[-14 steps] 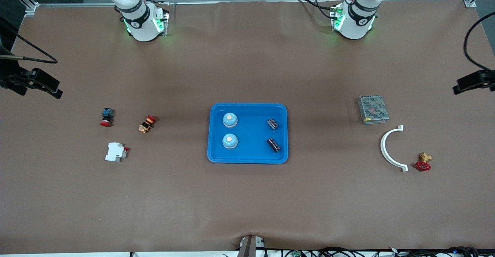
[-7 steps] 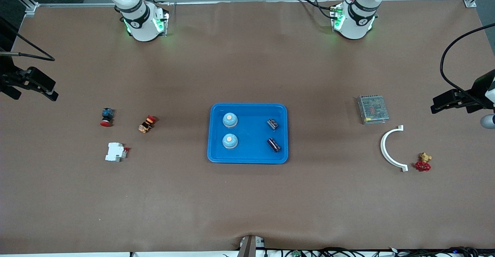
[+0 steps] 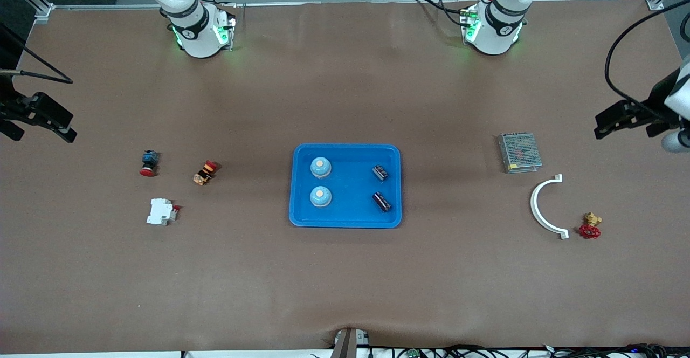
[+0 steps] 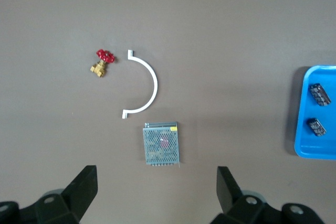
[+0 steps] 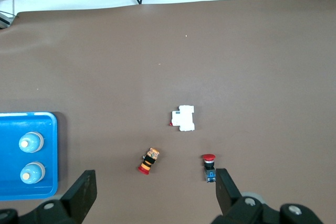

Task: Place electrolytic capacitor and blue bell in tray

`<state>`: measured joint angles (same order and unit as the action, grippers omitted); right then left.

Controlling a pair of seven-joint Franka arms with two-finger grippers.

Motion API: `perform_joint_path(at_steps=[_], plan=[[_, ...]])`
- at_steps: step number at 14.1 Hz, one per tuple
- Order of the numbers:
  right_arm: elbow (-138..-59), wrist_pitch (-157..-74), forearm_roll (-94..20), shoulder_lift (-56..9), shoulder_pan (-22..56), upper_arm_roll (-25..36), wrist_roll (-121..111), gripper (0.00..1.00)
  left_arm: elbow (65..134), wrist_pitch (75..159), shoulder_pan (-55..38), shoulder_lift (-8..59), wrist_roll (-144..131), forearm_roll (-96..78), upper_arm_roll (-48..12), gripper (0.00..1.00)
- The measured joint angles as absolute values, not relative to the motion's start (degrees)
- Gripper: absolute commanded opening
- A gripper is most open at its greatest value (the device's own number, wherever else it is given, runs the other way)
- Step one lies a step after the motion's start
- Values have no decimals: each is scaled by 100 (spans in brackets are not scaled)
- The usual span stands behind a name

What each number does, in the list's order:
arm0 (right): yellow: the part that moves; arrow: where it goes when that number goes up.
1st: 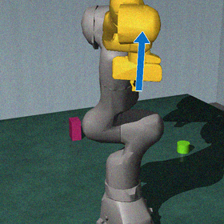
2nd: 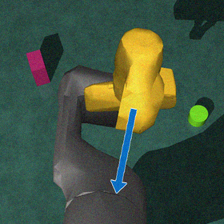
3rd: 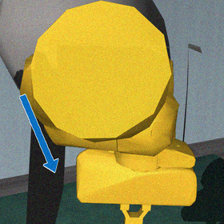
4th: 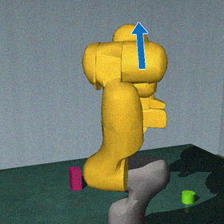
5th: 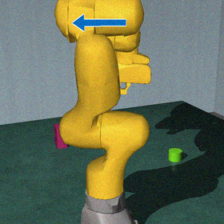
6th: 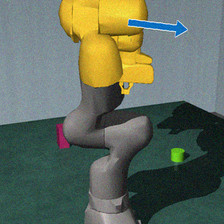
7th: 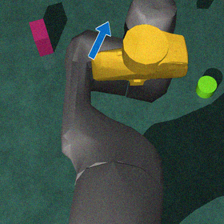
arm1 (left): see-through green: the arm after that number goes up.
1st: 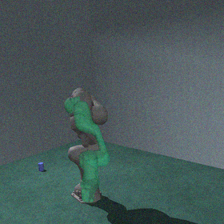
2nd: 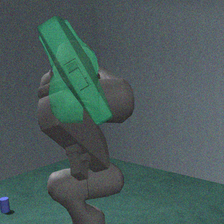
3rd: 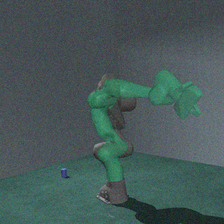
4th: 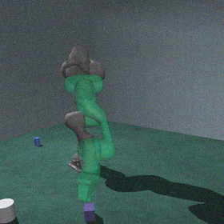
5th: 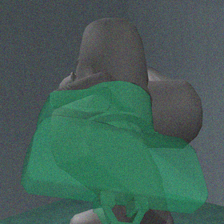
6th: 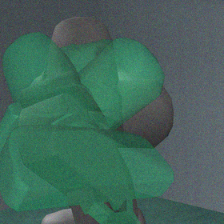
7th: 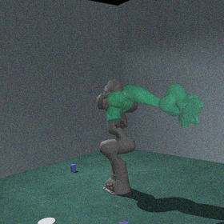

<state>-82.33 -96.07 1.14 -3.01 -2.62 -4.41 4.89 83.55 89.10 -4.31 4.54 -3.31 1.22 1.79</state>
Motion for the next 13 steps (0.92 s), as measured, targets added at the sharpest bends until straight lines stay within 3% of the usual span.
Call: perform_joint_path(at_steps=[4,13], plan=[[-8234,-9612,114,-301,-262,-441,487,100,8905,9065,-415,-31,-331,65,200,100],[-8234,-9612,114,-300,-262,-441,485,100,9019,9296,-453,-130,-331,47,174,100]])
